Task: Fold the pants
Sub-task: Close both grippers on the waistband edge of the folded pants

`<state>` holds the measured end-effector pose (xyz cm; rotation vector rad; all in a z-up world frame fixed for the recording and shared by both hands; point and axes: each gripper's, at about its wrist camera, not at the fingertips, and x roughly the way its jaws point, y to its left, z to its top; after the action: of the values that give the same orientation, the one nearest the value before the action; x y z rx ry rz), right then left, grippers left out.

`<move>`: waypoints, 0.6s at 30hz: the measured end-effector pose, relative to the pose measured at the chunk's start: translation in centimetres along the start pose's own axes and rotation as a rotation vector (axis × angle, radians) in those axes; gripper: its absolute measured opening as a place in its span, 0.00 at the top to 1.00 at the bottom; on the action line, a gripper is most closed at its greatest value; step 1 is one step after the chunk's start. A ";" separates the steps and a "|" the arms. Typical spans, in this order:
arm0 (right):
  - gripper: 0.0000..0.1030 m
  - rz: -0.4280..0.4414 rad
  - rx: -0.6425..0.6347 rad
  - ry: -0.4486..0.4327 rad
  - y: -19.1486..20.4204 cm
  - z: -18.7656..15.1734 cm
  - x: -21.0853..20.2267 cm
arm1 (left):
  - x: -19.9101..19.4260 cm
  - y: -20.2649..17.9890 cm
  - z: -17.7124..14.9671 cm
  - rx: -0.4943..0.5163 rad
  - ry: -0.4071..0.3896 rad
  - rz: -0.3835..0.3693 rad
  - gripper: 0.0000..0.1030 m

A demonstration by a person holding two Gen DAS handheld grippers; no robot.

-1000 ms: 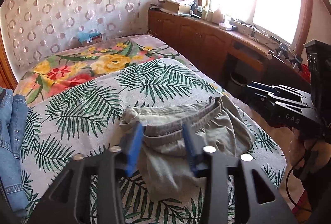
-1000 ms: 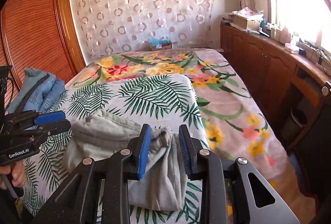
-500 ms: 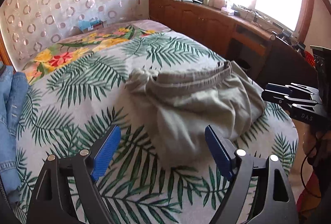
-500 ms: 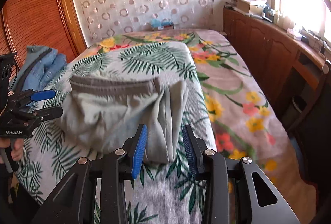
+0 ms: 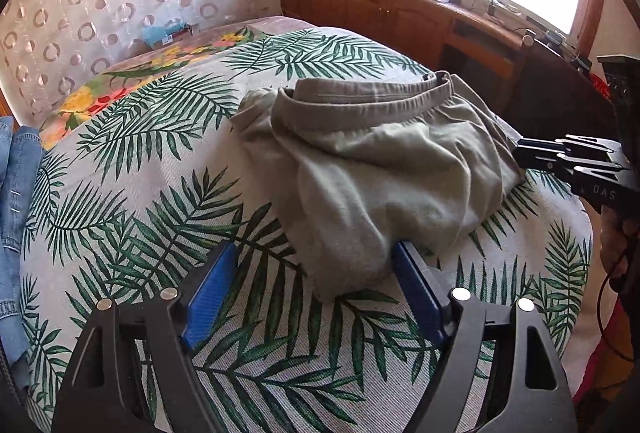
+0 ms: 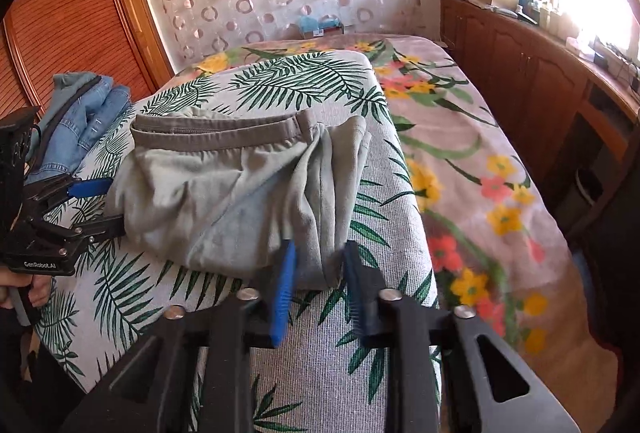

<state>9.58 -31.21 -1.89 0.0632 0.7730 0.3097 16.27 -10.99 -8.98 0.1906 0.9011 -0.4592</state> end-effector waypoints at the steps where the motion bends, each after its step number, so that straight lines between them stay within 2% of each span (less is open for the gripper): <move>1: 0.94 0.005 -0.006 -0.001 0.1 -0.2 0.1 | 0.1 0.1 0.0 -0.004 0.001 -0.003 0.21; 4: 0.97 -0.018 -0.002 -0.031 -0.2 -0.3 -0.4 | 0.2 0.3 -0.1 -0.015 0.001 -0.015 0.21; 6: 0.98 -0.003 0.052 -0.053 -1.4 -0.2 -1.1 | 0.2 0.4 -0.2 -0.014 -0.002 -0.016 0.21; 10: 1.00 -0.037 0.055 -0.042 -1.9 -0.4 -0.9 | 0.3 0.5 -0.2 -0.016 -0.002 -0.016 0.21; 18: 1.00 -0.004 0.048 -0.081 -1.1 0.2 -1.6 | -0.5 0.6 0.4 -0.020 -0.027 0.003 0.21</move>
<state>8.99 -32.73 -0.85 0.1192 0.7000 0.2831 16.57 -10.41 -8.40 0.1673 0.8786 -0.4489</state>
